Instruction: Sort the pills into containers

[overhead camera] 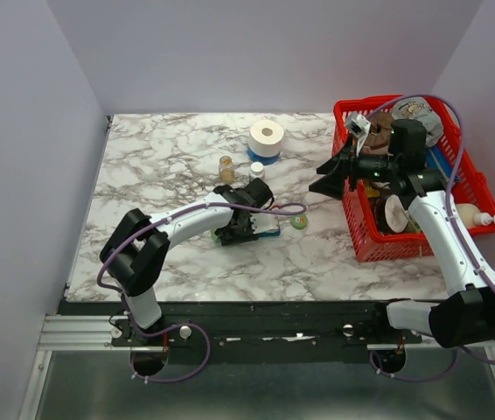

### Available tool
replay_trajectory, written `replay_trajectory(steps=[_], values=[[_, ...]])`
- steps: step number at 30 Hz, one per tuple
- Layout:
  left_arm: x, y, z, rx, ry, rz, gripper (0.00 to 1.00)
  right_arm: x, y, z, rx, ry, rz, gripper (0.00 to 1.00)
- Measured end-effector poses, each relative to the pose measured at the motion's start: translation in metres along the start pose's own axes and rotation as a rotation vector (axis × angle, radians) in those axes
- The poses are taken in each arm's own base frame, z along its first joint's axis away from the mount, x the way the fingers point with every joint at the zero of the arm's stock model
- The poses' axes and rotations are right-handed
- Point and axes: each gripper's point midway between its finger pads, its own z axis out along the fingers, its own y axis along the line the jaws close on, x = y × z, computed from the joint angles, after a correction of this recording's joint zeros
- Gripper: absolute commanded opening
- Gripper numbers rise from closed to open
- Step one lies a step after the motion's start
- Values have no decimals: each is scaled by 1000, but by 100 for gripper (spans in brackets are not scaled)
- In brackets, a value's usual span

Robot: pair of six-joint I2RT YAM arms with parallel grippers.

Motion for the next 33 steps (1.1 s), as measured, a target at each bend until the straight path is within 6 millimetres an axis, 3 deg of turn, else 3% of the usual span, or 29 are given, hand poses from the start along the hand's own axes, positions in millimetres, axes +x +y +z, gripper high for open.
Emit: replay_trajectory(steps=[33], values=[[-3,3,-4,-16,69,40,0,-1,-2,-4,4,-7,8,83]])
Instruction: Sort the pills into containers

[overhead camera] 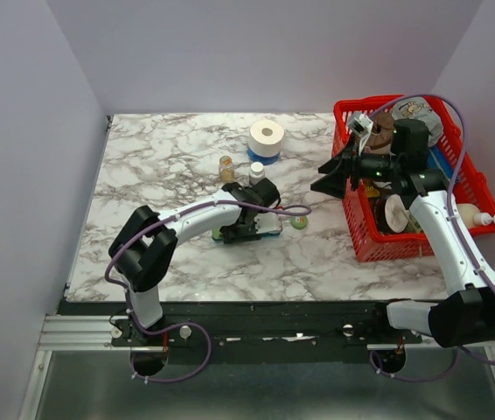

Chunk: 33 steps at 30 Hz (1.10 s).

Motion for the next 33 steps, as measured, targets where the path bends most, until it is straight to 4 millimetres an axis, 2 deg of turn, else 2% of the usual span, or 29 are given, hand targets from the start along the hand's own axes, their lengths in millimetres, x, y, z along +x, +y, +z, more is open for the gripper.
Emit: replay_trajectory(steps=[8,33], values=[[-3,5,-2,-11,8,0,0,0,-1,-1,1,-2,2,84],[-4,1,0,-11,48,32,0,-1,-1,-4,-5,-8,9,84]])
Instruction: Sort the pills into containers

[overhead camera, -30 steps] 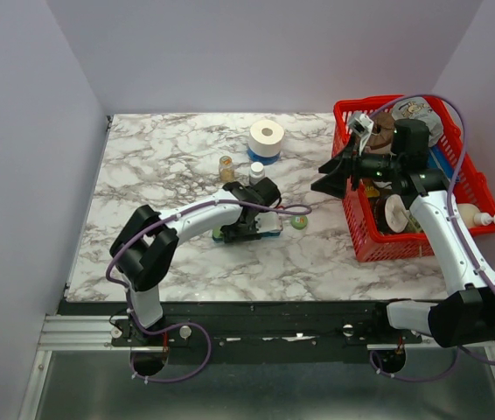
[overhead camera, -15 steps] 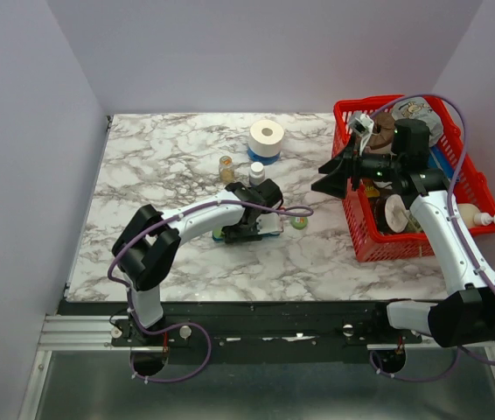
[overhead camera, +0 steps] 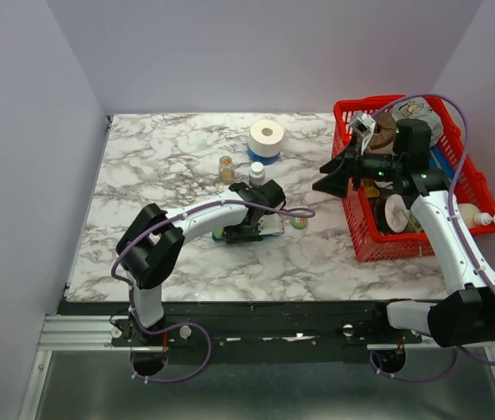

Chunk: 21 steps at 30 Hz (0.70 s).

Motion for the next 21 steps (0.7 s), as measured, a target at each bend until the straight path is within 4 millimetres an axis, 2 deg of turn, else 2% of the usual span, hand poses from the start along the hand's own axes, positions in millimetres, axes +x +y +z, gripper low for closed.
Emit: replay_trajectory(steps=[21], values=[[-4,1,1,-7,25,17,0,2,-1,-2,-7,-4,10,84]])
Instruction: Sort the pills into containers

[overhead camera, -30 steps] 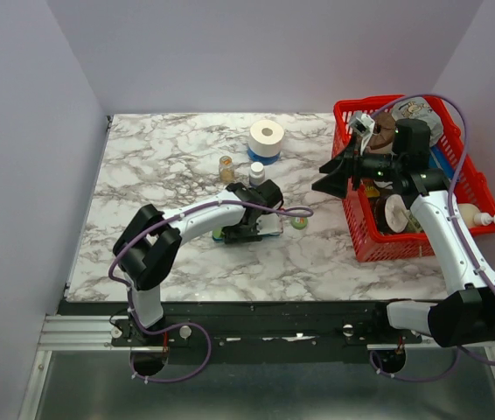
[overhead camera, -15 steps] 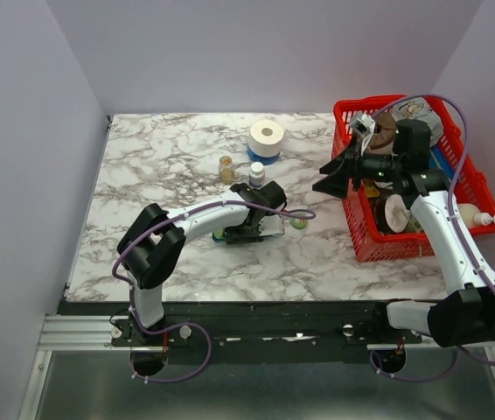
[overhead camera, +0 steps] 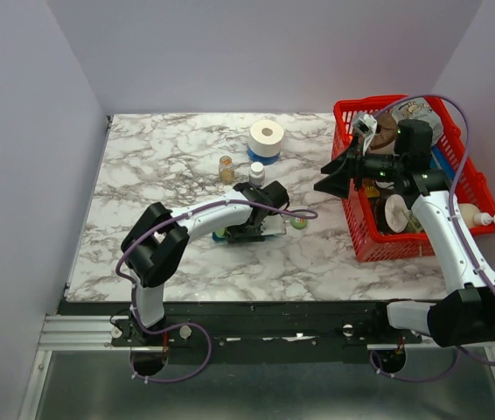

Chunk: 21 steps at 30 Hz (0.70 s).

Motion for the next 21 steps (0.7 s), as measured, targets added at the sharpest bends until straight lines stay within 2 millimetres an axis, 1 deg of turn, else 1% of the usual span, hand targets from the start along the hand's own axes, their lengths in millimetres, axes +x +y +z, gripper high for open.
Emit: replay_trajectory(steps=[15,21], values=[[0,1,0,-3,1,-6,0,0,-1,-1,3,-2,2,84],[5,-1,3,-22,-29,-41,0,1,-1,-1,3,-1,5,84]])
